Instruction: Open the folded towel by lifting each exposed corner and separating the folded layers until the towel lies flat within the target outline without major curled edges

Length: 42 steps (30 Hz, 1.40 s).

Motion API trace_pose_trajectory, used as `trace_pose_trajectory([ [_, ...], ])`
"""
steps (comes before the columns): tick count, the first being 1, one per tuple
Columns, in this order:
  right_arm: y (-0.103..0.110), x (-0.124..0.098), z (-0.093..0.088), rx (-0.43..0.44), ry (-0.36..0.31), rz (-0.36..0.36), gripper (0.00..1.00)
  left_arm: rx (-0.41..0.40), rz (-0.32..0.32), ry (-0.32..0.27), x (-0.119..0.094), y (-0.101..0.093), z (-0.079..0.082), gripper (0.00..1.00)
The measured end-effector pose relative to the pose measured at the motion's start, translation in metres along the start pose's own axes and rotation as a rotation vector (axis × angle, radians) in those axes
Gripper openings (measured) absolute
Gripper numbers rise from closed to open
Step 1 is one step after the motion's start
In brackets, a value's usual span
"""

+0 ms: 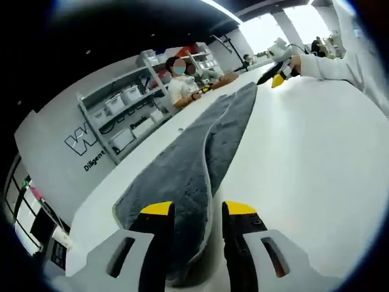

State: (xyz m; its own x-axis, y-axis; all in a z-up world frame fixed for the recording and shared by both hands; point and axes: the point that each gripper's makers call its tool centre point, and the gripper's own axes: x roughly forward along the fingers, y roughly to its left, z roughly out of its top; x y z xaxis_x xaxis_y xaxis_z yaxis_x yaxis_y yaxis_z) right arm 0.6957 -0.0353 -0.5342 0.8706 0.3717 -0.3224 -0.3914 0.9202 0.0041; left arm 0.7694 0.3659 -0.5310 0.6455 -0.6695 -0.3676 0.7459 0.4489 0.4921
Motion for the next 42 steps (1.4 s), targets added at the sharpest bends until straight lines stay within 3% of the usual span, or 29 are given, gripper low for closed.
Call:
trace_pose_trajectory([
  [6, 0.001, 0.000, 0.000, -0.001, 0.001, 0.002, 0.88, -0.001, -0.024, 0.027, 0.004, -0.006, -0.006, 0.14],
  [10, 0.001, 0.000, 0.000, 0.000, 0.000, 0.001, 0.88, -0.018, -0.056, 0.014, 0.001, -0.009, -0.004, 0.02],
  [14, 0.001, 0.001, -0.001, -0.001, 0.002, 0.003, 0.88, -0.034, -0.091, -0.009, -0.001, -0.012, -0.001, 0.02],
  [15, 0.001, 0.001, 0.000, -0.002, 0.001, 0.004, 0.88, -0.053, -0.132, -0.058, -0.004, -0.017, 0.006, 0.02],
  [19, 0.001, 0.000, 0.000, -0.002, 0.000, 0.004, 0.88, -0.055, -0.157, -0.085, -0.012, -0.015, 0.009, 0.02],
  [23, 0.001, 0.000, 0.001, -0.001, -0.004, 0.002, 0.88, -0.066, -0.236, -0.106, -0.021, -0.021, 0.010, 0.02],
  [33, 0.000, 0.000, 0.001, -0.001, -0.004, 0.002, 0.88, -0.082, -0.355, -0.080, -0.029, -0.040, 0.005, 0.02],
  [42, -0.002, -0.001, 0.001, -0.001, -0.004, 0.002, 0.88, -0.121, -0.371, 0.007, -0.031, -0.042, -0.014, 0.01],
])
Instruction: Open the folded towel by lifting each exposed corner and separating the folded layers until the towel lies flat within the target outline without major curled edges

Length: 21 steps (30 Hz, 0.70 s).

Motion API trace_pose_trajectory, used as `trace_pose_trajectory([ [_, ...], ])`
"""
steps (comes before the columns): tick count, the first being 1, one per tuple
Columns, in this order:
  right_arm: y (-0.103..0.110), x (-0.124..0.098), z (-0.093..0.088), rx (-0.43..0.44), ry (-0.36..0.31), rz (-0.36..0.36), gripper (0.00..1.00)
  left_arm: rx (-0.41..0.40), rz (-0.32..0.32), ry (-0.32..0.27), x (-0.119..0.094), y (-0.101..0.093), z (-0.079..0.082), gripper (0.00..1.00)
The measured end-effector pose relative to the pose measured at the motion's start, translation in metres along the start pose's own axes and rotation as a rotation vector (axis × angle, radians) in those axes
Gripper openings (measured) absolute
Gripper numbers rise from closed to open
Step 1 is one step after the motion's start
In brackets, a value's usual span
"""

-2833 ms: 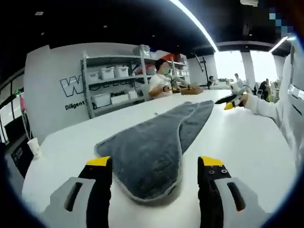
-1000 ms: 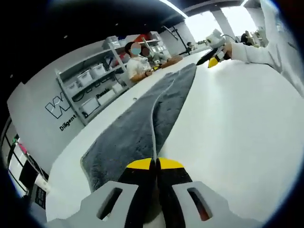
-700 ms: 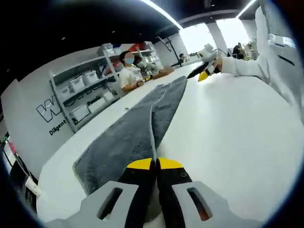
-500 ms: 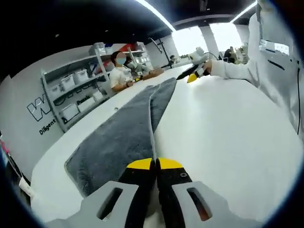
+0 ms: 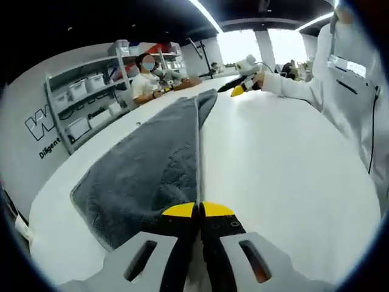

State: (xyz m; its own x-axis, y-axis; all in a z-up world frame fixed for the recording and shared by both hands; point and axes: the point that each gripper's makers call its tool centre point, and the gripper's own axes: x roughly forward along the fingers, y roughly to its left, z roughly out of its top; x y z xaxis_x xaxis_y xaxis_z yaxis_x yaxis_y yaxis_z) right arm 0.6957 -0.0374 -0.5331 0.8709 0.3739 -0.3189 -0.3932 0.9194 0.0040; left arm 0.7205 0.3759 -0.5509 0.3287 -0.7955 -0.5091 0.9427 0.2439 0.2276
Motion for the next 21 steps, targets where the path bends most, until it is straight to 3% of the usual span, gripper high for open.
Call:
trace_pose_trajectory([
  [6, -0.002, -0.001, 0.000, 0.000, -0.001, 0.000, 0.88, -0.049, -0.009, 0.019, -0.002, -0.001, -0.006, 0.01],
  [12, -0.002, -0.002, 0.000, -0.001, 0.002, 0.002, 0.88, -0.063, -0.004, -0.014, -0.003, 0.000, 0.000, 0.03],
  [17, -0.003, -0.002, 0.001, 0.000, 0.003, 0.001, 0.88, -0.115, 0.031, -0.109, -0.012, 0.010, 0.014, 0.18],
  [21, -0.001, -0.002, 0.001, -0.003, 0.002, 0.004, 0.88, -0.153, 0.120, -0.208, -0.028, 0.029, 0.026, 0.35],
])
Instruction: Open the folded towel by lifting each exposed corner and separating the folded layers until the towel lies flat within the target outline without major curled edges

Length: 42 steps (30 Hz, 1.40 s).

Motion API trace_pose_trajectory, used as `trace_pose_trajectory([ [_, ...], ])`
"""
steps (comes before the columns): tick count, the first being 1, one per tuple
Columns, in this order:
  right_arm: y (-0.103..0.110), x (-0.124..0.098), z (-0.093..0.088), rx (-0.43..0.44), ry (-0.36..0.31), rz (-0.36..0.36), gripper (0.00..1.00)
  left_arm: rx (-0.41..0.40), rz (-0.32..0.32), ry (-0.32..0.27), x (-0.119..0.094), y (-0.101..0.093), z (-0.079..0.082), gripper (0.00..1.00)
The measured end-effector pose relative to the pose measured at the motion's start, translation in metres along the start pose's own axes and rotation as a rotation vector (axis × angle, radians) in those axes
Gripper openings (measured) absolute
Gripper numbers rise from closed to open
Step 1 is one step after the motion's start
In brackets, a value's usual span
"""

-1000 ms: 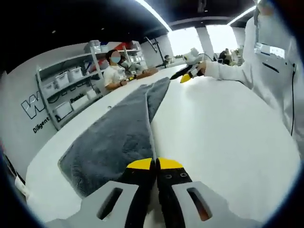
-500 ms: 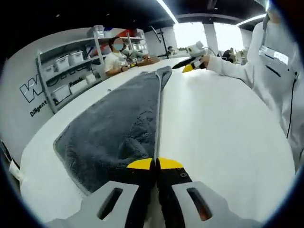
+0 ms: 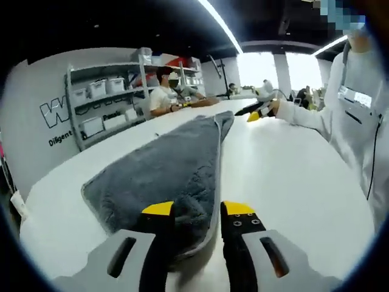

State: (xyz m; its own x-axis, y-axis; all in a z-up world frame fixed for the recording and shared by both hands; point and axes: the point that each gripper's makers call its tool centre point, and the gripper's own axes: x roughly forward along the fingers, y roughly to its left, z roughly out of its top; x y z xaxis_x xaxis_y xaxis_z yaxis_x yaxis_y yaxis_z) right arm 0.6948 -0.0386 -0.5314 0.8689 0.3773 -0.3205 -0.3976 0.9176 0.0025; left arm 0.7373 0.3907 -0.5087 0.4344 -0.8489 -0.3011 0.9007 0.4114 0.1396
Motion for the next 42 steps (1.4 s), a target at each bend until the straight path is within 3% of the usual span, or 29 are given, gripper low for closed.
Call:
trace_pose_trajectory([
  [3, 0.002, 0.001, 0.000, -0.003, -0.001, 0.003, 0.88, -0.038, 0.050, -0.031, -0.007, 0.013, 0.003, 0.53],
  [6, 0.004, 0.001, 0.001, -0.009, -0.004, 0.005, 0.88, -0.060, 0.093, -0.025, -0.012, 0.023, 0.000, 0.70],
  [15, 0.012, 0.004, 0.006, -0.036, -0.036, 0.004, 0.88, -0.150, 0.134, -0.057, -0.022, 0.034, -0.001, 0.91],
  [18, 0.015, 0.006, 0.009, -0.082, -0.052, -0.006, 0.88, -0.154, 0.138, -0.036, -0.023, 0.034, -0.005, 0.95],
  [22, 0.018, 0.010, 0.012, -0.226, -0.055, -0.032, 0.85, -0.155, 0.128, -0.042, -0.023, 0.030, -0.002, 0.97],
  [29, 0.038, 0.020, 0.018, -0.273, -0.050, -0.005, 0.81, -0.129, 0.140, -0.036, -0.025, 0.030, 0.001, 0.99],
  [36, 0.072, 0.048, 0.034, -0.368, -0.038, 0.075, 0.76, -0.121, 0.135, -0.016, -0.024, 0.026, 0.000, 0.99],
  [39, 0.089, 0.067, 0.032, -0.459, 0.018, 0.127, 0.71, -0.118, 0.136, -0.003, -0.026, 0.026, -0.001, 0.99],
  [42, 0.112, 0.085, 0.035, -0.472, 0.018, 0.201, 0.69, -0.111, 0.159, -0.012, -0.031, 0.030, 0.002, 0.99],
])
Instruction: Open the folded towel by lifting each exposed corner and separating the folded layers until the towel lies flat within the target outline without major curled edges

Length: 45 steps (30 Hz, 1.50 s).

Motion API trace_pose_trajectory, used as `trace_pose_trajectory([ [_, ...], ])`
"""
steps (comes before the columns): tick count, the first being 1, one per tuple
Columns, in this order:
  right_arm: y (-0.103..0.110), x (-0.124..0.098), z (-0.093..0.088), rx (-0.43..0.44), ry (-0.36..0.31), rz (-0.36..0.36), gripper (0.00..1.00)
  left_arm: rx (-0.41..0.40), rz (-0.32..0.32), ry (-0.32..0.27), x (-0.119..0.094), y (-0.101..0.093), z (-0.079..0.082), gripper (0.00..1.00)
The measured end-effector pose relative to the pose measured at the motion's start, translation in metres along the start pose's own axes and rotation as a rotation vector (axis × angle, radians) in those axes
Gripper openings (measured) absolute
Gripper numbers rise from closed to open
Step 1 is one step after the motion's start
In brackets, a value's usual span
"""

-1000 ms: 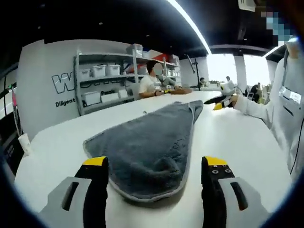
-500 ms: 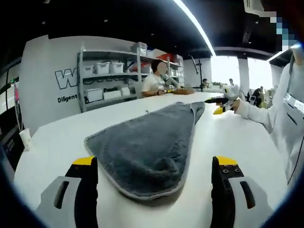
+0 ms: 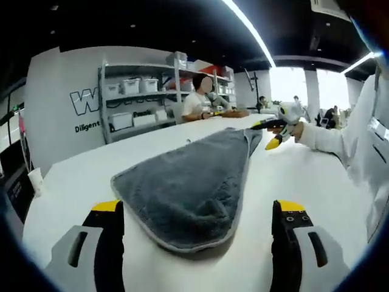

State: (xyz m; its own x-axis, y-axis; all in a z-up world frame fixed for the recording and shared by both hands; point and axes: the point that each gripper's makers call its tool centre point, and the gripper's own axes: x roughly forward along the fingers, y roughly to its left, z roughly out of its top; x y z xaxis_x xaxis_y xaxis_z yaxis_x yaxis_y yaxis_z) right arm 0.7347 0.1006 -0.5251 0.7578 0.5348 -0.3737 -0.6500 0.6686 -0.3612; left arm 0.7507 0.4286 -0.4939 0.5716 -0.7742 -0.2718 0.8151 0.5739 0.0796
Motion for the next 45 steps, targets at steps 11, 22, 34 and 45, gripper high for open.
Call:
trace_pose_trajectory([
  [11, 0.020, 0.047, 0.007, -0.055, 0.040, 0.093, 0.50, -0.024, 0.004, -0.028, 0.000, 0.003, 0.005, 0.99],
  [22, 0.021, 0.048, 0.004, -0.105, 0.024, 0.092, 0.16, -0.021, -0.006, -0.024, 0.003, 0.000, 0.006, 0.98],
  [34, 0.026, 0.039, 0.011, -0.111, -0.027, 0.095, 0.00, -0.024, -0.007, -0.016, 0.004, 0.000, 0.004, 0.97],
  [45, 0.048, 0.024, 0.008, -0.237, 0.028, 0.117, 0.00, -0.024, -0.005, -0.001, 0.005, 0.002, 0.001, 0.97],
])
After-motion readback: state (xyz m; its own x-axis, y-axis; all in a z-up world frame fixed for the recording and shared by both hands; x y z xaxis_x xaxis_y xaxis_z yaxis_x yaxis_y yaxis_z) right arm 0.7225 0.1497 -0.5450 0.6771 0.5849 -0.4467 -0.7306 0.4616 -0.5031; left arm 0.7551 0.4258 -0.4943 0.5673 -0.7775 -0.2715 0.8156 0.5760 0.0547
